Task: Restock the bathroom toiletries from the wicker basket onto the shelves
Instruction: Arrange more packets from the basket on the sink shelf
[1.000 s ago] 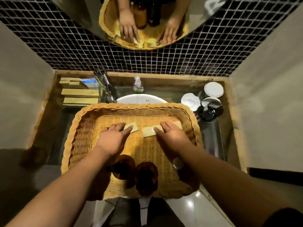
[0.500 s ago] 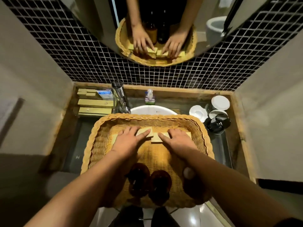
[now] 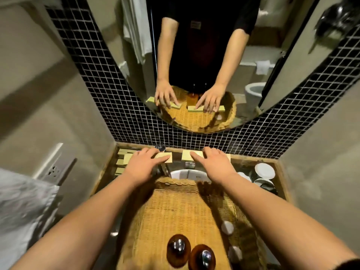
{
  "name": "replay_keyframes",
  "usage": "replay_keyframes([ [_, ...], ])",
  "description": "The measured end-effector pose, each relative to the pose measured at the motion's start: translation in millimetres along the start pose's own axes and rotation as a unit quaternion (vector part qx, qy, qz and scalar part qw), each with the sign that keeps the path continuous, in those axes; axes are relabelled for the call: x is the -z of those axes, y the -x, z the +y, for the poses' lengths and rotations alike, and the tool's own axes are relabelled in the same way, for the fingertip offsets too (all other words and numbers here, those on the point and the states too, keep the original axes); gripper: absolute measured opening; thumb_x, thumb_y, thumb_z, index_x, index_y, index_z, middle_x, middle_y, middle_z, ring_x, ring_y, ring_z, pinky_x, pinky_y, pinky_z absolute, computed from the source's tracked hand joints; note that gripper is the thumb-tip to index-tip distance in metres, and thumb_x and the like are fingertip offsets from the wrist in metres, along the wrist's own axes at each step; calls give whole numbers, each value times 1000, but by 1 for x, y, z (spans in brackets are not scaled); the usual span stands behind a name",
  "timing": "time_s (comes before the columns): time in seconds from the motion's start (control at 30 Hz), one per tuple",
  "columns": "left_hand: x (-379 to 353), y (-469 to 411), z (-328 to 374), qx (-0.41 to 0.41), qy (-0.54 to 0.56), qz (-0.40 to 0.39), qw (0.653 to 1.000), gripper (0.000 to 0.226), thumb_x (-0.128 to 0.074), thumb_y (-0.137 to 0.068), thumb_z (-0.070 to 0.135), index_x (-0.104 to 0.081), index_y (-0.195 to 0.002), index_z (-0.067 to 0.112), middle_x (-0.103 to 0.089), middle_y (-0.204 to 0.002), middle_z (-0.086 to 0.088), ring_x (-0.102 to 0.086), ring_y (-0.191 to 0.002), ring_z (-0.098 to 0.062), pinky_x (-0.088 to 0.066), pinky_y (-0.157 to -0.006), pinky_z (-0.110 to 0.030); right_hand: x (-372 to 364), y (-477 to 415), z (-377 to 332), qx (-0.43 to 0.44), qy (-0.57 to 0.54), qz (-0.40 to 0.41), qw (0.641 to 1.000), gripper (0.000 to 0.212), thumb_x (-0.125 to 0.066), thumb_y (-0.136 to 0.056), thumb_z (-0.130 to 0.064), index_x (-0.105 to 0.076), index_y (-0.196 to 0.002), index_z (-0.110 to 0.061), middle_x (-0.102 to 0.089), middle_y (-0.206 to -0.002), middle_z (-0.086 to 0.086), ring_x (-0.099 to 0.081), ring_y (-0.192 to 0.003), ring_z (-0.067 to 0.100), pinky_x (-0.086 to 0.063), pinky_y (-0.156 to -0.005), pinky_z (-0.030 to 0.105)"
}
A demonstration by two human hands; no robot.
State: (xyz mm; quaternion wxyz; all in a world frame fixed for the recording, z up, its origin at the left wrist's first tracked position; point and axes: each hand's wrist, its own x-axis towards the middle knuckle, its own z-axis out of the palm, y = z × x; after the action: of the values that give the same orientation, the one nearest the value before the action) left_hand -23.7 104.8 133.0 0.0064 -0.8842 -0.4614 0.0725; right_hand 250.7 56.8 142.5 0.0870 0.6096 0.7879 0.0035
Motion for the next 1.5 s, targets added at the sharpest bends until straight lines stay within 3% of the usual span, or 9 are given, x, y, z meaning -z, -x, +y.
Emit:
replay_keyframes([
  [0.17, -3, 1, -30, 13, -9, -1, 1000, 86, -68, -84, 9, -27, -150, 49, -31, -156, 0, -29, -140, -27, -34, -111, -44, 6, -18, -13, 23, 9, -6, 1000, 92, -62, -85, -1, -12, -154, -36, -38, -135, 17, -42, -120, 36, -38, -99, 45],
  [0.27, -8, 4, -45, 9, -17, -38, 999, 81, -64, -87, 13, -26, -150, 48, -32, -155, 1, -32, -137, -25, -37, -107, -42, 1, -28, -21, 33, 2, -7, 999, 94, -63, -84, -1, -12, -153, -38, -38, -133, 14, -42, -118, 32, -38, -97, 44],
  [0.5, -39, 14, -96, 44, 9, -105, 993, 72, -58, -94, 25, -21, -150, 52, -27, -159, 1, -30, -142, -23, -29, -115, -39, 10, -80, -65, 92, -10, 4, 996, 97, -58, -83, 3, -5, -153, -39, -32, -142, 18, -37, -125, 38, -37, -99, 49],
  [0.6, -49, 10, -103, 44, 9, -116, 992, 73, -57, -94, 21, -22, -150, 50, -28, -158, 2, -30, -141, -23, -29, -115, -37, 12, -99, -81, 104, -18, 17, 994, 91, -56, -87, 1, -7, -153, -39, -33, -143, 18, -37, -126, 37, -36, -99, 49],
  [0.97, -106, -20, -133, 26, 40, -166, 985, 75, -55, -93, 15, -21, -151, 49, -26, -159, 5, -30, -141, -21, -31, -111, -36, -4, -142, -74, 79, -23, -39, 996, 82, -49, -91, -3, -10, -155, -37, -37, -135, 14, -40, -120, 33, -39, -95, 43],
  [1.13, -139, -32, -138, 19, 72, -173, 982, 47, -43, -104, 28, -34, -145, 50, -34, -154, 3, -35, -134, -26, -31, -109, -39, -20, -152, -83, 60, -47, -42, 996, 77, -46, -94, -6, -13, -154, -41, -37, -134, 12, -39, -118, 32, -38, -94, 45],
  [1.27, -147, -40, -141, -18, 37, -179, 983, 63, -49, -99, 20, -26, -147, 53, -34, -154, 5, -39, -131, -27, -36, -104, -44, -32, -157, -92, 49, -51, -35, 997, 77, -45, -95, -6, -11, -155, -40, -34, -142, 14, -38, -125, 32, -37, -98, 43],
  [1.5, -159, -52, -145, -51, 41, -201, 977, 62, -52, -97, 16, -32, -148, 46, -32, -157, 2, -38, -135, -29, -40, -106, -44, -42, -158, -102, 14, -80, -7, 997, 81, -46, -89, -3, -16, -155, -39, -35, -140, 14, -39, -123, 31, -41, -100, 43],
])
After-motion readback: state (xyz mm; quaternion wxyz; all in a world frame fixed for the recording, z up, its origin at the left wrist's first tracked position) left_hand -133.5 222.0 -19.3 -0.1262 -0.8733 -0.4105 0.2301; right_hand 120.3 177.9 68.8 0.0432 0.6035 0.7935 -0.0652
